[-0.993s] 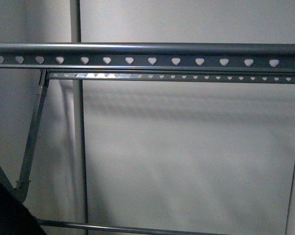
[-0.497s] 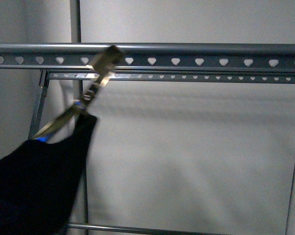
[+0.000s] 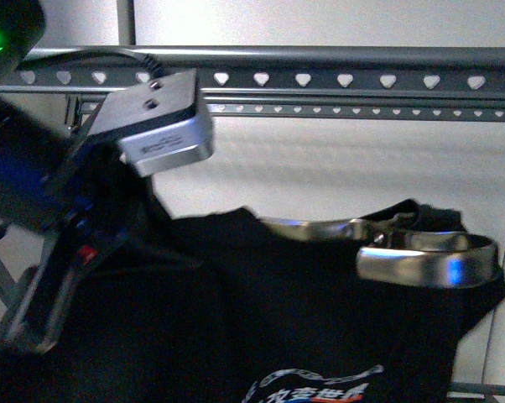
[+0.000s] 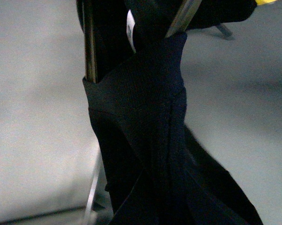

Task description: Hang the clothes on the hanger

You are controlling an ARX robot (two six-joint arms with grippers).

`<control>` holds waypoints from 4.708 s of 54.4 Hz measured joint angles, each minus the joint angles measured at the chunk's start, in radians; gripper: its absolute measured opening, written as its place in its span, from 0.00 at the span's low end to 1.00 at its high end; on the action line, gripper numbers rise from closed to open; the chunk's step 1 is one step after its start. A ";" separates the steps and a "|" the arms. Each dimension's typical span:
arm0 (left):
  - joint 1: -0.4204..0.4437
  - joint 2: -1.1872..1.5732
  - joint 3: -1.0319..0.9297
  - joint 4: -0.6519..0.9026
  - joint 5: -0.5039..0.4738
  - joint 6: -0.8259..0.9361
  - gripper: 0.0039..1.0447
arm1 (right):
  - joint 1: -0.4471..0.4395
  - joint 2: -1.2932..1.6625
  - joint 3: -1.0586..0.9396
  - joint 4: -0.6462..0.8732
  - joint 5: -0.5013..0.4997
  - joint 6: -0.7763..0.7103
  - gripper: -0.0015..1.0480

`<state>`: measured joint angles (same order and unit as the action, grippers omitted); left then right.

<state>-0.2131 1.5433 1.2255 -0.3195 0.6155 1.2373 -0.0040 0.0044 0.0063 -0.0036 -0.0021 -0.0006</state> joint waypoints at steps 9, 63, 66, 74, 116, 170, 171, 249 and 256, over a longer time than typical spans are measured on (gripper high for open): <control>-0.069 0.052 0.076 0.144 -0.051 0.103 0.04 | 0.000 0.000 0.000 0.000 0.000 0.000 0.93; -0.075 0.063 0.076 0.150 -0.063 0.152 0.04 | -0.185 1.364 0.819 0.256 -0.673 -1.311 0.93; -0.075 0.063 0.076 0.150 -0.063 0.152 0.04 | -0.169 1.402 0.867 0.248 -0.656 -1.349 0.93; -0.072 0.063 0.076 0.150 -0.063 0.152 0.04 | -0.139 1.484 0.974 0.230 -0.607 -1.380 0.93; -0.072 0.063 0.081 0.156 -0.059 0.153 0.25 | -0.093 1.687 1.099 0.208 -0.513 -1.265 0.13; -0.010 0.047 -0.077 1.181 -0.230 -1.681 0.94 | -0.354 1.177 0.813 -0.109 -0.692 -0.389 0.09; -0.010 0.046 -0.077 1.170 -0.233 -1.685 0.94 | -0.352 1.181 0.822 -0.115 -0.686 -0.377 0.09; 0.211 -0.937 -1.145 0.842 -0.618 -1.239 0.03 | -0.208 0.803 0.531 0.512 -0.312 0.086 0.90; 0.211 -1.014 -1.171 0.790 -0.618 -1.239 0.03 | -0.060 0.403 0.451 0.061 -0.042 0.043 0.78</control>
<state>-0.0021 0.5293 0.0547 0.4702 -0.0029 -0.0017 -0.0643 0.4076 0.4568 0.0570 -0.0441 0.0425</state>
